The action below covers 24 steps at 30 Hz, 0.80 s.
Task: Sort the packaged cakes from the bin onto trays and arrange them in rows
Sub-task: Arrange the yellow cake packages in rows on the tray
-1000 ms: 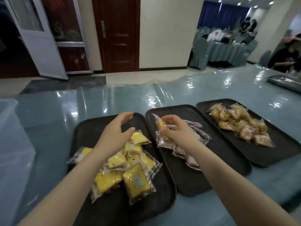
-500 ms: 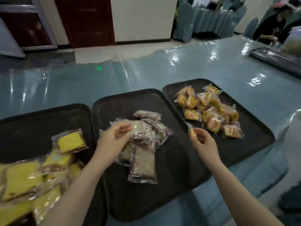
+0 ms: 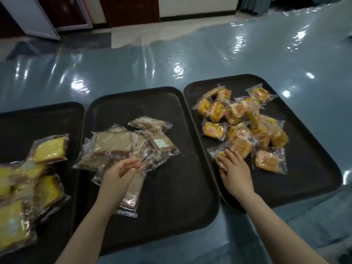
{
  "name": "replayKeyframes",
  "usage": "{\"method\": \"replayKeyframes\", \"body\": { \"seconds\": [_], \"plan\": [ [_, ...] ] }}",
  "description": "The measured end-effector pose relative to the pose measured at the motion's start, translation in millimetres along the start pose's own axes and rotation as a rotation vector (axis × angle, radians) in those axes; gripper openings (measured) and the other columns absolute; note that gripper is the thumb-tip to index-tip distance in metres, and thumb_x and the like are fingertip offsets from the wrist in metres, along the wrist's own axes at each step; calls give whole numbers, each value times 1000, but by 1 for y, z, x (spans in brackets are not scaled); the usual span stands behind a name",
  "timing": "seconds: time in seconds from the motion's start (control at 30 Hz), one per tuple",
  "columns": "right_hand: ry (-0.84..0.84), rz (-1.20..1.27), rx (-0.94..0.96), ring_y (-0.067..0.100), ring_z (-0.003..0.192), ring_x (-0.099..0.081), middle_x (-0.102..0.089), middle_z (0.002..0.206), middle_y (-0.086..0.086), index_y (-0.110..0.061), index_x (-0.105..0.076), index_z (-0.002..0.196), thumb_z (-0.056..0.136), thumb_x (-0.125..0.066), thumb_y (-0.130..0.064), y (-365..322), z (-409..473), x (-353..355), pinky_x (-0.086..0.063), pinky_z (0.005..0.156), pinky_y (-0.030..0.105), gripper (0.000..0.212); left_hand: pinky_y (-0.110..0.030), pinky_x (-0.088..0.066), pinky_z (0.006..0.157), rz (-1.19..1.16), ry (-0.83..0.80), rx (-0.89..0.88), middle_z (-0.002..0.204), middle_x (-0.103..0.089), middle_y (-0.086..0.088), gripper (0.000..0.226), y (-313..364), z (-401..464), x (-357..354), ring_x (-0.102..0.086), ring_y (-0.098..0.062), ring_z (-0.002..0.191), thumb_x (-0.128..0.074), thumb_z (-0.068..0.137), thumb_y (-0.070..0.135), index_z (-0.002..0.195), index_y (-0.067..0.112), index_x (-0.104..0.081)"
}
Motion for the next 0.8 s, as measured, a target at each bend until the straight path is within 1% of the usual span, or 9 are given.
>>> {"method": "replayKeyframes", "body": {
  "seconds": [0.13,0.2,0.27,0.37,0.47,0.57,0.63,0.73,0.8],
  "plan": [
    [32,40,-21,22,144,-9,-31,153,-3,-33,-52,132,88,-59,-37,-7,3,9,-19,112,50,44,-30,-50,82,-46,84,21,95,-72,10,26,-3,-5,14,-66,-8,93,-56,89,4,101,25,-66],
    [105,114,-7,22,141,-15,-36,149,-1,-32,-58,125,86,-64,-33,-17,7,20,-22,109,53,40,-29,-50,80,-66,118,27,95,-72,6,27,-6,-7,20,-67,-9,92,-55,90,3,99,26,-66],
    [146,202,38,23,139,-24,-42,145,-1,-30,-61,121,86,-65,-28,-32,14,28,-26,108,53,36,-25,-49,77,-61,154,33,94,-72,6,27,-11,-10,26,-67,-8,89,-55,89,3,99,27,-66],
    [135,273,130,22,133,-36,-49,138,0,-26,-63,119,87,-63,-24,-61,29,26,-33,107,48,32,-22,-49,75,-71,207,51,92,-72,9,29,-19,-16,38,-67,-5,85,-55,89,3,99,27,-66],
    [65,313,196,19,130,-38,-50,135,-2,-26,-64,118,88,-63,-22,-92,35,11,-36,106,44,30,-28,-50,81,-68,246,83,97,-71,7,28,-30,-23,54,-67,-5,89,-54,90,4,104,26,-66],
    [21,340,282,17,127,-42,-53,132,-5,-26,-65,115,86,-64,-20,-127,28,-5,-37,106,40,30,-29,-49,81,-99,300,115,99,-71,5,27,-44,-34,74,-67,-8,91,-53,91,5,105,26,-64],
    [18,365,349,15,123,-44,-55,127,-6,-26,-67,112,85,-65,-18,-151,22,-10,-37,105,32,28,-29,-49,82,-114,341,124,99,-71,3,27,-53,-43,89,-67,-11,92,-51,92,3,104,24,-64],
    [42,425,434,9,114,-46,-57,119,-8,-23,-68,108,84,-65,-13,-184,14,-7,-32,98,17,26,-25,-48,80,-161,410,149,99,-71,2,28,-65,-56,110,-66,-11,93,-50,93,2,102,24,-64],
    [76,463,481,4,107,-45,-58,114,-8,-21,-68,106,83,-65,-9,-205,12,1,-35,94,15,26,-26,-48,82,-195,447,170,101,-70,0,28,-74,-63,123,-66,-14,94,-50,93,1,102,23,-64]
  ]
}}
Point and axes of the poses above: each hand's wrist, its own z-axis towards the middle knuckle, its own x-axis out of the back of the hand, y = z × x, the point moved 10 cm from there along z, towards the middle knuckle
